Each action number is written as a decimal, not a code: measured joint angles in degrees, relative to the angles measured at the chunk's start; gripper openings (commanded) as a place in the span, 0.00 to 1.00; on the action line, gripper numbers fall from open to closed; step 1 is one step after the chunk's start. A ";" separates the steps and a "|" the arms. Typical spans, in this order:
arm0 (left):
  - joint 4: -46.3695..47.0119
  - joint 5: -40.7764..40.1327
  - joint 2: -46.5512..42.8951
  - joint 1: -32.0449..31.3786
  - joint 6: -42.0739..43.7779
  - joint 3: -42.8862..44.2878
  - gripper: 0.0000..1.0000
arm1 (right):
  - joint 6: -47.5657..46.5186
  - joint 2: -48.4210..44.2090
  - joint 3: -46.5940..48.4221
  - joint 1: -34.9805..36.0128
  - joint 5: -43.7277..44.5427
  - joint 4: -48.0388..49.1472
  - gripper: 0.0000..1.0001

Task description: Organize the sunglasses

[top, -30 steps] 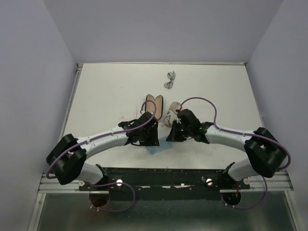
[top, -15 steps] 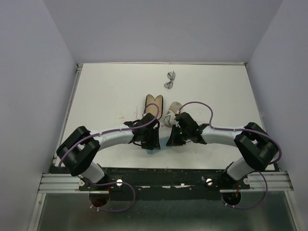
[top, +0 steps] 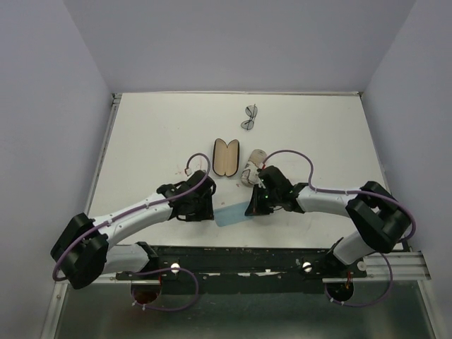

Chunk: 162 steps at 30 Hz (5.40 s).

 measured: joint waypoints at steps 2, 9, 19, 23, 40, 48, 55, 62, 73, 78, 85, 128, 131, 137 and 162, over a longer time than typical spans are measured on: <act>-0.31 -0.83 -1.49 0.04 -0.02 0.09 0.57 | -0.52 -0.26 0.00 0.00 -0.24 -0.07 0.13; -0.72 -2.75 -3.23 3.19 -0.09 2.27 0.87 | -2.99 -6.03 0.85 0.00 0.39 -1.03 0.37; -0.24 -5.77 -14.16 9.94 -0.07 4.46 0.99 | -4.70 -9.64 10.99 0.00 15.56 -0.98 0.89; -0.28 -8.15 -19.58 10.95 -1.33 1.31 0.99 | -4.11 -3.15 17.42 -0.83 21.77 -0.96 0.89; 0.72 -11.30 -25.86 12.00 -2.67 -8.63 0.99 | -7.19 25.11 38.56 -6.91 23.02 -3.21 0.68; 1.64 -11.30 -23.87 12.48 -2.01 -8.63 0.99 | -10.78 27.65 40.65 -6.86 21.00 -4.24 0.49; 1.09 -11.93 -23.63 13.03 -1.62 -8.59 0.99 | -16.22 28.63 41.07 -6.93 14.86 -2.51 0.32; 0.07 -13.57 -27.04 13.29 -1.42 -8.59 0.99 | -25.51 30.05 42.45 -6.97 4.02 -0.35 0.27; -1.36 -14.80 -29.44 13.84 -1.46 -8.61 0.99 | -32.87 32.06 44.46 -6.97 -7.80 -0.48 0.27; -1.42 -14.78 -28.65 13.88 -1.88 -8.61 0.99 | -28.92 32.02 40.94 -6.97 -8.17 4.00 0.27; -1.51 -14.73 -27.80 13.94 -2.19 -8.61 0.99 | -22.14 30.58 34.69 -7.04 -8.79 9.05 0.34; -2.43 -13.35 -31.80 14.25 -3.69 -10.12 0.99 | -5.99 21.62 26.93 1.07 -2.43 10.14 0.55; -2.43 -13.35 -32.30 14.25 -3.78 -10.12 0.99 | -4.94 21.77 27.85 1.03 0.26 8.55 0.51; -2.47 -13.35 -32.79 14.25 -3.80 -10.14 0.99 | -5.97 23.28 32.72 1.01 8.33 2.19 0.48; -3.54 -13.42 -35.06 14.32 -3.82 -10.27 0.99 | -23.30 28.30 42.36 0.63 11.98 -4.33 0.33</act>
